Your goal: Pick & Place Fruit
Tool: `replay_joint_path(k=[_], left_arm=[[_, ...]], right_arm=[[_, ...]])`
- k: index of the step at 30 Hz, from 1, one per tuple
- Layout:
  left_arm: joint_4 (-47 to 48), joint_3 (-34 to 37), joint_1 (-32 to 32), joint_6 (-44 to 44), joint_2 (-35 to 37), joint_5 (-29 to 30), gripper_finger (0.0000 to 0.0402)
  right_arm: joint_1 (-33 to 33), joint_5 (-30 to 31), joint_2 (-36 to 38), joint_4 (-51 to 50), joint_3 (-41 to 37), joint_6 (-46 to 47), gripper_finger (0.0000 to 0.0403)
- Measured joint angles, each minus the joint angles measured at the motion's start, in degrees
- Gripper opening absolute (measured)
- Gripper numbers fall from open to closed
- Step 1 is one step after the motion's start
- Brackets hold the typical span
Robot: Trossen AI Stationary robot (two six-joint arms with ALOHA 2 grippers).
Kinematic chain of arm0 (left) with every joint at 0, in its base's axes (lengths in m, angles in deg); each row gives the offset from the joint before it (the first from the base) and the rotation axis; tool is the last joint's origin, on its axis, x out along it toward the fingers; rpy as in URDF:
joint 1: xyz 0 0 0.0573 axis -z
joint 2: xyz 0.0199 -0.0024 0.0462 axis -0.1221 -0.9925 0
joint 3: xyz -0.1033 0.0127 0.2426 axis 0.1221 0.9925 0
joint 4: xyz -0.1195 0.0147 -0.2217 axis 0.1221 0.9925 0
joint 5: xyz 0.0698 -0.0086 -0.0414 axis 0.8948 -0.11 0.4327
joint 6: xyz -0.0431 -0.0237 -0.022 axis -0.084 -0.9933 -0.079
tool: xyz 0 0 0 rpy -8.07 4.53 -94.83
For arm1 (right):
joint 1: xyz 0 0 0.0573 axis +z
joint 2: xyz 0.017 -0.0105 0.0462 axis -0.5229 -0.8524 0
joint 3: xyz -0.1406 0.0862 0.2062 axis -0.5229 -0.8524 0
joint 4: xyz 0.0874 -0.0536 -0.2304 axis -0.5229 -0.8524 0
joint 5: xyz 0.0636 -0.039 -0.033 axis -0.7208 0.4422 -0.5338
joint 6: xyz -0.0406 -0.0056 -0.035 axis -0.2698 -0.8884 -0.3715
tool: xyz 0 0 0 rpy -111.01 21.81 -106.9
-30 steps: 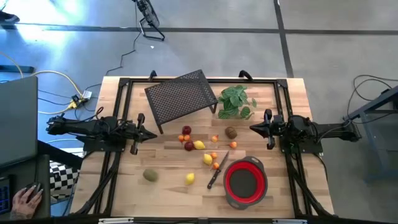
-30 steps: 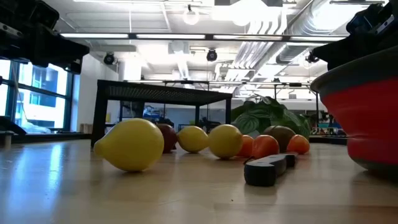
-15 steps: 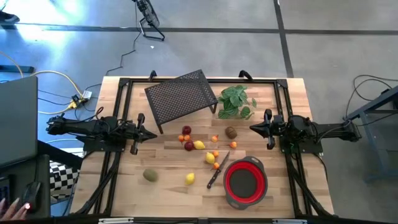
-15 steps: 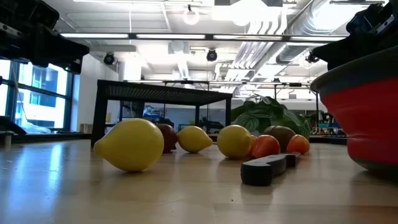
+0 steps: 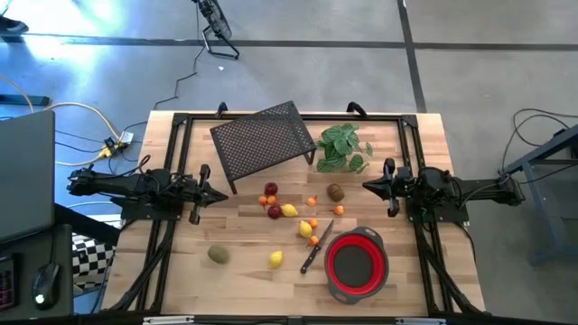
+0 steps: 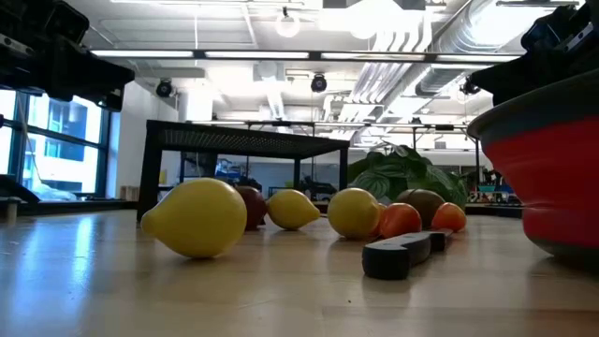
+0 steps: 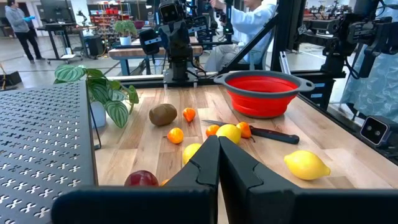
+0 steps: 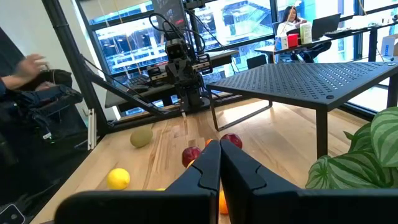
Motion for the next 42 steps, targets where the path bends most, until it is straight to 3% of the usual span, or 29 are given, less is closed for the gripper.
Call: replay_joint_path(k=[42], left_arm=[[-0.15,0.02,0.0,-1.02,0.0,0.0,0.0]], right_arm=[[0.0,0.01,-0.01,0.0,-0.01,0.0,0.0002]])
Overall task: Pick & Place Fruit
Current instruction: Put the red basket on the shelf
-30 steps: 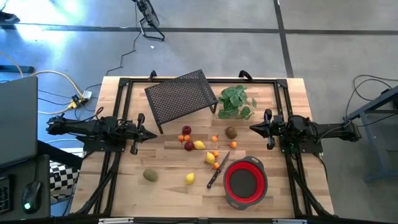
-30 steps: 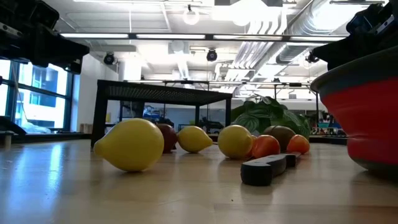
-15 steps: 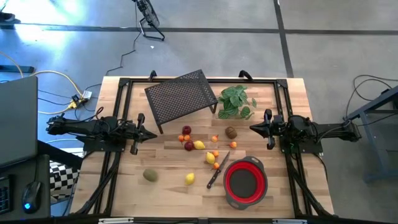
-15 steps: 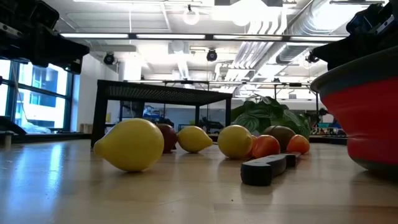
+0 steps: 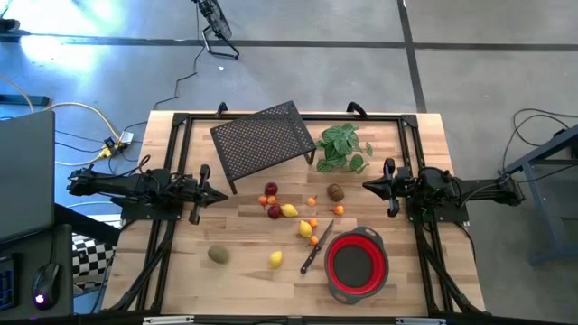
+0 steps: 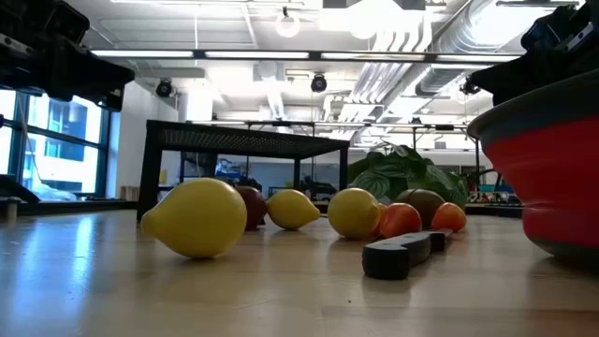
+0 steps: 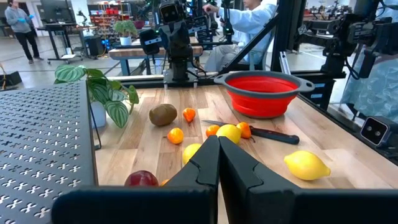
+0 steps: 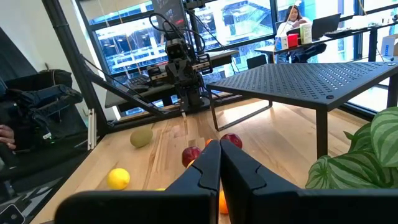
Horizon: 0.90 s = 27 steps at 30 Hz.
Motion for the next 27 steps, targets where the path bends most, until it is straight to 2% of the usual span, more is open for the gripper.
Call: replay_joint_path(k=[6,12,19,27], left_arm=[[0.0,-0.01,0.0,-11.67,-0.02,0.0,0.0],[-0.06,-0.01,0.0,-19.06,-0.01,0.0,0.0],[-4.69,0.31,-0.02,-25.34,-0.04,0.24,0.0],[-6.91,-0.15,0.0,-26.11,-0.02,0.22,0.0]], right_arm=[[0.0,-0.01,0.0,0.0,0.01,0.02,0.0002],[0.0,0.07,0.01,0.47,0.0,0.0,0.0002],[0.0,1.24,0.0,1.2,0.02,-0.26,0.0002],[0.0,3.48,0.0,1.51,0.0,-0.39,0.0002]])
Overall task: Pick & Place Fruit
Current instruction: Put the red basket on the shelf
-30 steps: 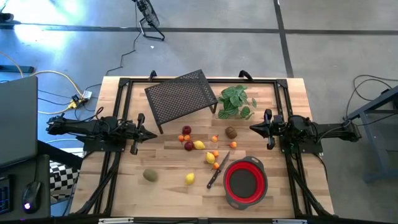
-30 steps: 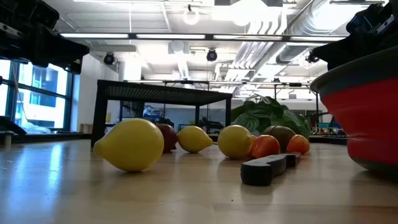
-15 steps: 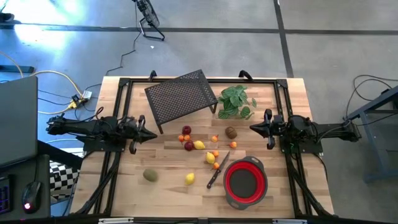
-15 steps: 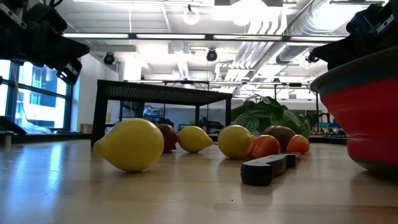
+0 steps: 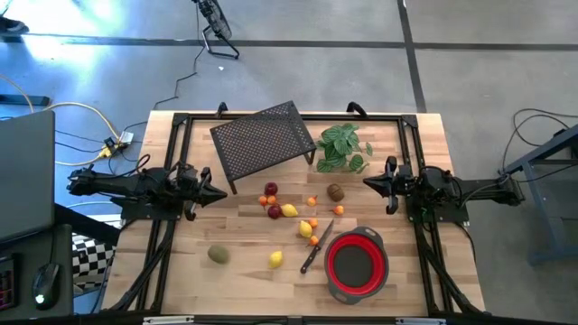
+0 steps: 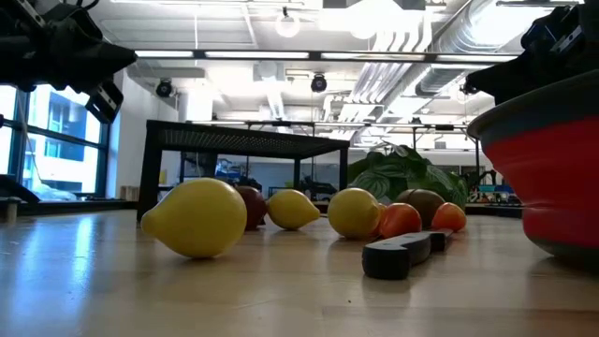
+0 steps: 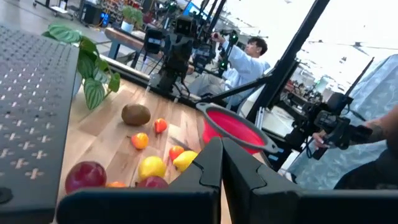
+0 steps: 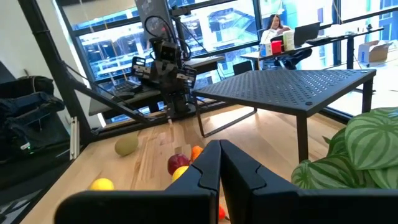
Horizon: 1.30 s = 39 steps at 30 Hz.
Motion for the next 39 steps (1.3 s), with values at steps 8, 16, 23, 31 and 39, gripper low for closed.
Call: replay_joint_path(k=[8,16,23,31,39], left_arm=[[-0.28,-0.11,0.0,-0.61,0.0,-0.09,0.0],[0.05,-0.2,0.0,-0.43,0.0,-0.28,0.0],[-1.77,-0.27,0.0,-0.43,0.01,-0.28,0.0],[-3.17,-0.31,0.0,-0.49,0.02,0.35,0.0],[-3.41,-0.31,-0.01,-0.54,0.02,6.22,0.0]], right_arm=[[0.0,0.0,-0.01,0.04,0.0,0.28,0.0002],[0.0,-0.24,-0.01,0.1,0.0,0.57,0.0002],[0.0,-0.22,-0.01,3.96,0.0,0.57,0.0002],[0.0,4.37,0.01,9.12,0.0,0.41,0.0002],[0.0,5.6,-0.01,16.73,0.0,0.39,0.0002]])
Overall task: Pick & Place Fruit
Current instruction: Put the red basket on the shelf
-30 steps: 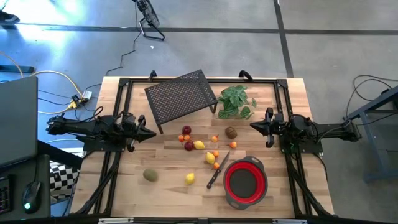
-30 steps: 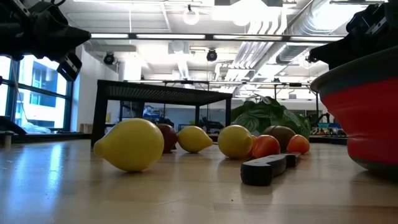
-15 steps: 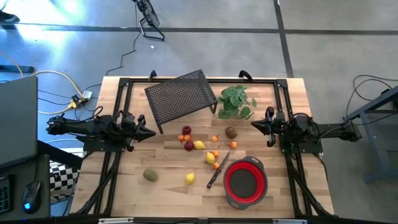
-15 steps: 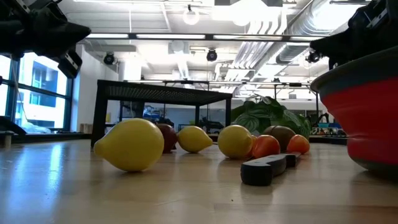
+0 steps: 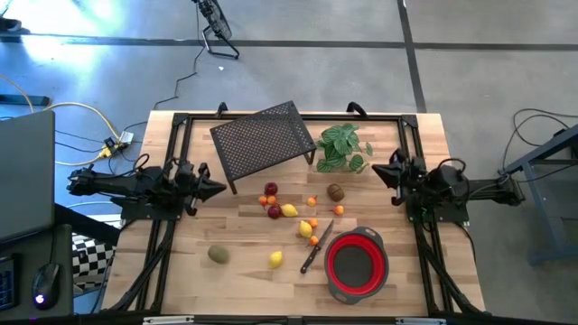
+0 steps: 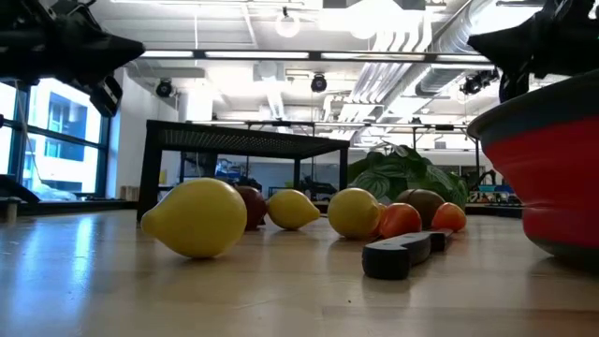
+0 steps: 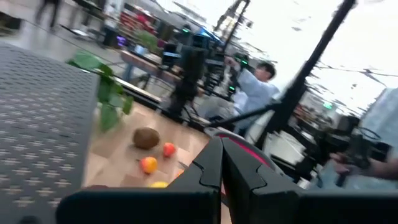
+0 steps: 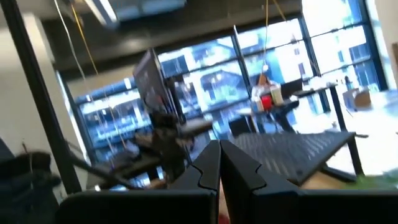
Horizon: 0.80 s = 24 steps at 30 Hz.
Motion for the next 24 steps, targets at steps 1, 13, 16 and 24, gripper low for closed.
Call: replay_joint_path(k=[1,13,16,24], left_arm=[[0.01,0.0,-0.01,-0.02,0.0,0.61,0.0],[-1.94,-0.02,0.01,-1.68,0.0,12.27,0.0],[-1.8,-0.05,-0.01,-1.7,0.0,14.26,0.0],[-2.77,-0.04,-0.01,-2.73,-0.02,15.2,0.0]], right_arm=[[0.0,0.0,0.0,1.31,0.0,0.0,0.0002],[0.0,0.15,0.0,17.5,0.0,0.0,0.0002],[0.0,-0.32,0.0,19.59,0.0,-0.07,0.0002],[0.0,4.17,0.0,18.96,0.0,-4.64,0.0002]])
